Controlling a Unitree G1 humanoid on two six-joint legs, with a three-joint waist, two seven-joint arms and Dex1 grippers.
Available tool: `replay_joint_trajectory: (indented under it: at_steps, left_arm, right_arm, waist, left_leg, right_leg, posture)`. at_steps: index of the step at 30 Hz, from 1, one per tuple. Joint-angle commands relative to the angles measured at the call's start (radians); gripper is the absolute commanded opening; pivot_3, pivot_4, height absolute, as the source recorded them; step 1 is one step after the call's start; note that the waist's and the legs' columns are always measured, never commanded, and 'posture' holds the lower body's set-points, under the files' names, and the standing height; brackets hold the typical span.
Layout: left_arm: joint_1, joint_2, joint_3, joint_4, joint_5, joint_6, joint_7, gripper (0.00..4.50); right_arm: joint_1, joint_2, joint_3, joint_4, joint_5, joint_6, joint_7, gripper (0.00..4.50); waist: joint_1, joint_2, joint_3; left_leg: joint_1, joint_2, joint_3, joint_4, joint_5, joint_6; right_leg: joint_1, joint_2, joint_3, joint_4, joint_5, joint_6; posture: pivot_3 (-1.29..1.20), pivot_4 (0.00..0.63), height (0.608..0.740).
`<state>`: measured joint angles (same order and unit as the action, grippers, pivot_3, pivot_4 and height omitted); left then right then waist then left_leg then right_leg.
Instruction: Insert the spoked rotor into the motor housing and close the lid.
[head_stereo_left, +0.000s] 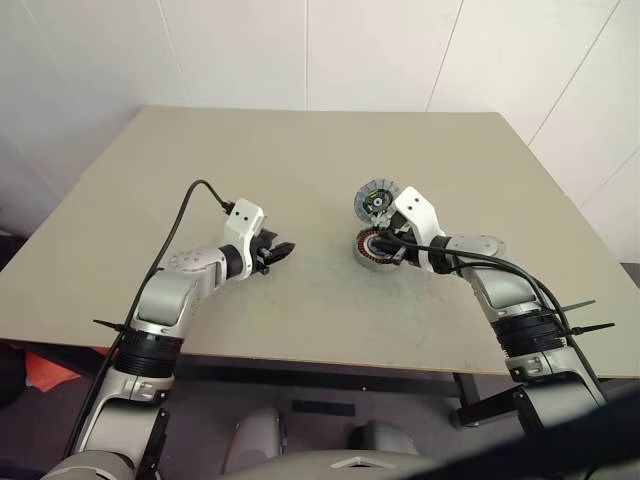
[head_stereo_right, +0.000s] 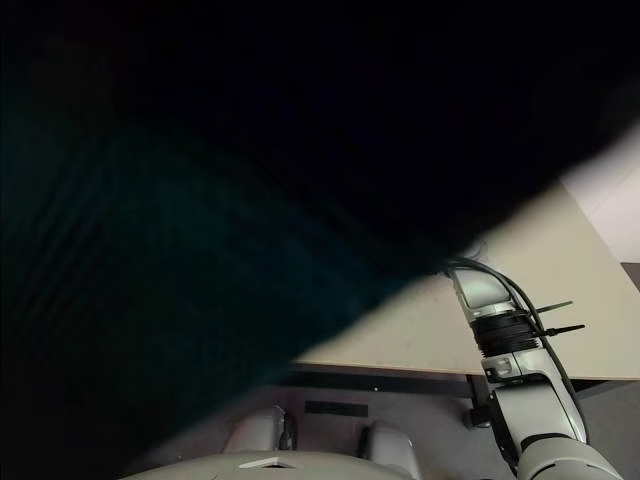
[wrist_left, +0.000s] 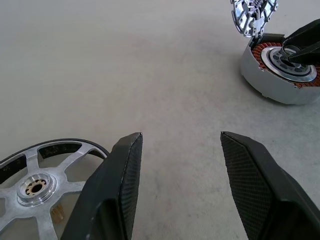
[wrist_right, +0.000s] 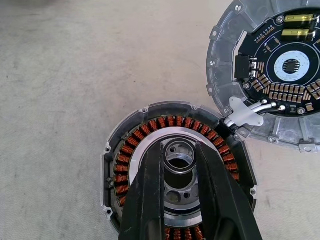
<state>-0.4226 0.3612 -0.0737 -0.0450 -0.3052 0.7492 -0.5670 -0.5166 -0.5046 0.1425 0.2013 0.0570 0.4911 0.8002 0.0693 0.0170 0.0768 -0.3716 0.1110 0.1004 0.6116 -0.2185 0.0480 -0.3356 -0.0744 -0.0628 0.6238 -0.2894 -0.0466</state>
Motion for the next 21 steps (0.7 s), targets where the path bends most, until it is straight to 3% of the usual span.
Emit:
replay_joint_trajectory:
  at_steps: [1, 21]
  left_arm:
    - [-0.013, 0.008, 0.009, -0.019, 0.001, -0.017, -0.003, 2.62]
    - [-0.017, 0.01, 0.001, -0.011, 0.004, -0.018, -0.01, 2.62]
  right_arm:
    - [-0.019, -0.008, -0.009, -0.004, 0.001, -0.008, -0.004, 0.6]
    - [0.013, -0.015, -0.004, 0.008, -0.007, -0.011, -0.005, 0.6]
  waist:
    - [0.0, 0.0, 0.0]
    - [-0.001, 0.0, 0.0]
  left_leg:
    - [0.0, 0.0, 0.0, 0.0, 0.0, 0.0]
    - [0.0, 0.0, 0.0, 0.0, 0.0, -0.001]
  right_leg:
    - [0.0, 0.0, 0.0, 0.0, 0.0, 0.0]
    - [0.0, 0.0, 0.0, 0.0, 0.0, 0.0]
  posture:
    - [0.0, 0.0, 0.74]
    - [0.0, 0.0, 0.74]
